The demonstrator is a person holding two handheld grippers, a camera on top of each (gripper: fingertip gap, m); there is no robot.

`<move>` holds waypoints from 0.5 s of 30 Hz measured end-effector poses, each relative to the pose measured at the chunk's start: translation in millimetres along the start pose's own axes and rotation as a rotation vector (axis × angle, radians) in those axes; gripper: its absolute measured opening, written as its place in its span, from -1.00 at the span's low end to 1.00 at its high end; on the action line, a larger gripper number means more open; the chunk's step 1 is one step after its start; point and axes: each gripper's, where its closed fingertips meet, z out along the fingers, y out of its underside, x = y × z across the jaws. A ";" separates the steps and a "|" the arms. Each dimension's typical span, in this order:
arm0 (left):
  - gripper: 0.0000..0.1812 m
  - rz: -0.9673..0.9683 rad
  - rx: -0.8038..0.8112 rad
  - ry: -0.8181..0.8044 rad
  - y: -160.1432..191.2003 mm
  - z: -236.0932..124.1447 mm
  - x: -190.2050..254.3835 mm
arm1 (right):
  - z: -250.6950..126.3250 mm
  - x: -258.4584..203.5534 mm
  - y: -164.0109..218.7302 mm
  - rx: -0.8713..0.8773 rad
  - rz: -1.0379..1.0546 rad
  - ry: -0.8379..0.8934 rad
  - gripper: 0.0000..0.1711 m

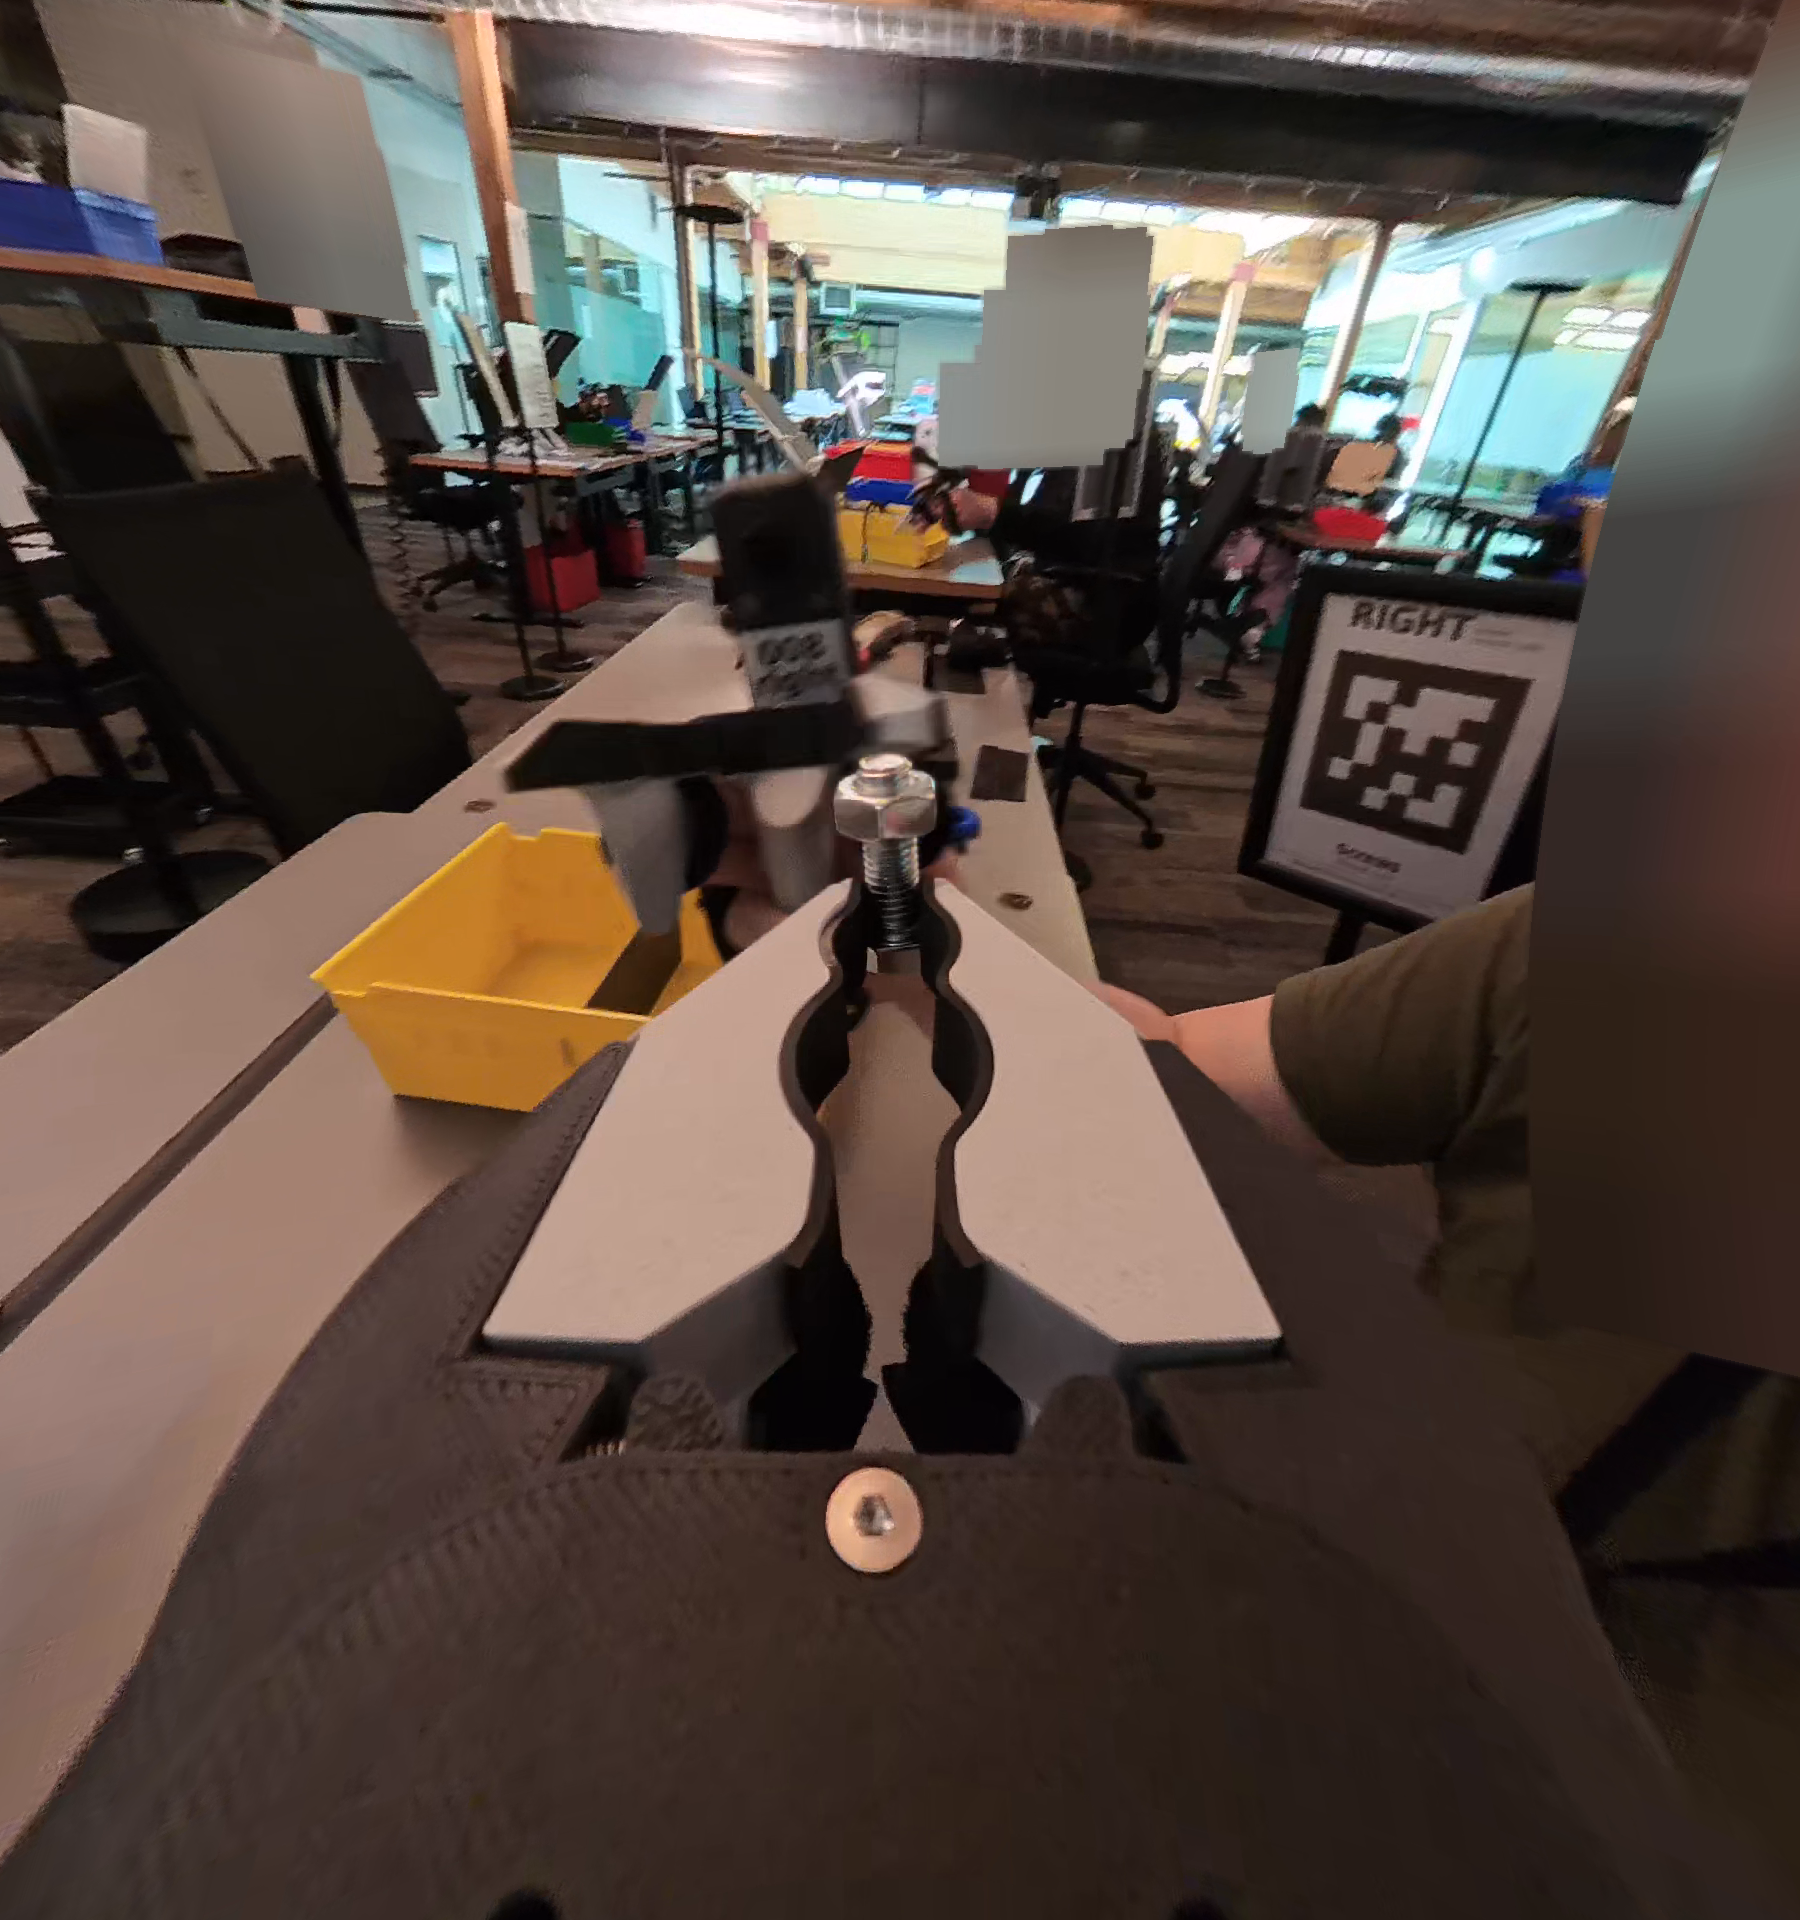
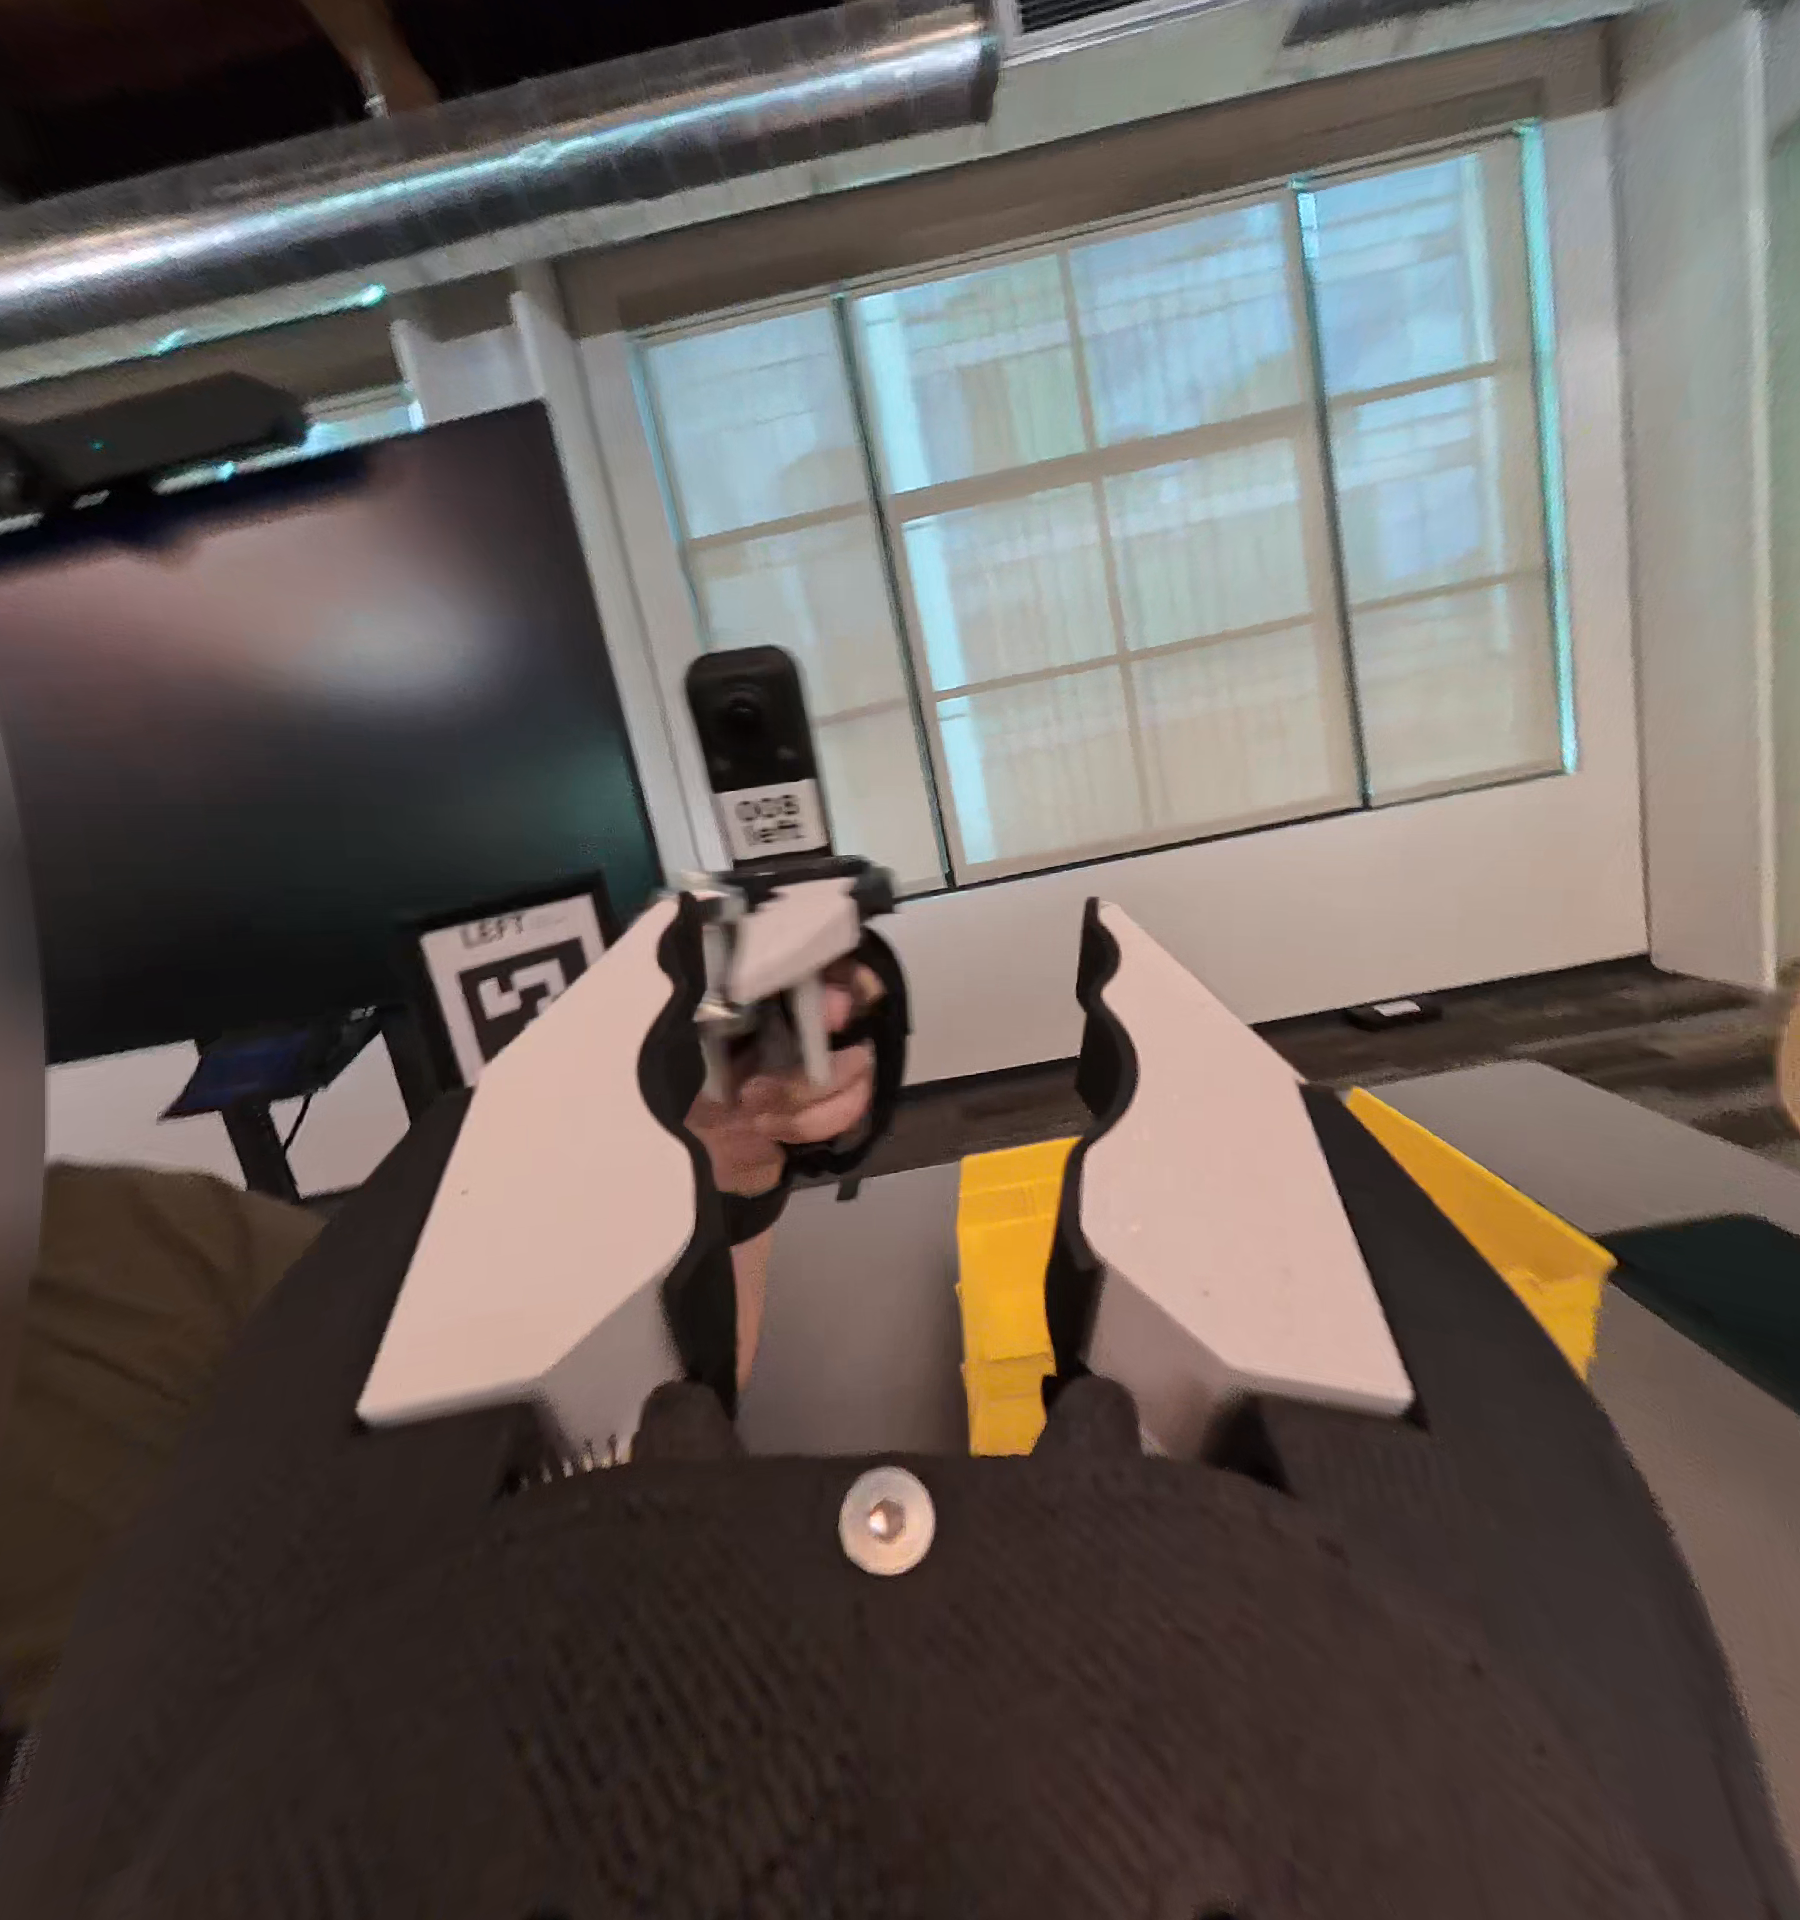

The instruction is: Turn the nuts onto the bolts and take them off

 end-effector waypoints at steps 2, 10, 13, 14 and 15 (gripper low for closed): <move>-0.93 0.013 -0.020 -0.014 4.6 4.5 -3.3 | 11.7 -23.3 5.5 -0.045 -0.076 -0.039 -0.12; -0.92 -0.006 0.016 0.081 -2.0 4.3 12.6 | -4.4 8.8 -3.4 0.009 0.021 0.013 -0.15; -0.93 0.024 -0.001 0.012 0.6 3.5 3.5 | 1.5 -11.1 -1.6 -0.037 -0.049 -0.022 -0.16; -0.93 0.023 -0.005 0.012 1.7 5.0 2.6 | 7.4 -21.5 2.3 -0.057 -0.084 -0.037 -0.15; -0.93 0.014 -0.006 0.020 2.5 7.0 2.4 | 13.0 -29.1 7.3 -0.077 -0.111 -0.045 -0.15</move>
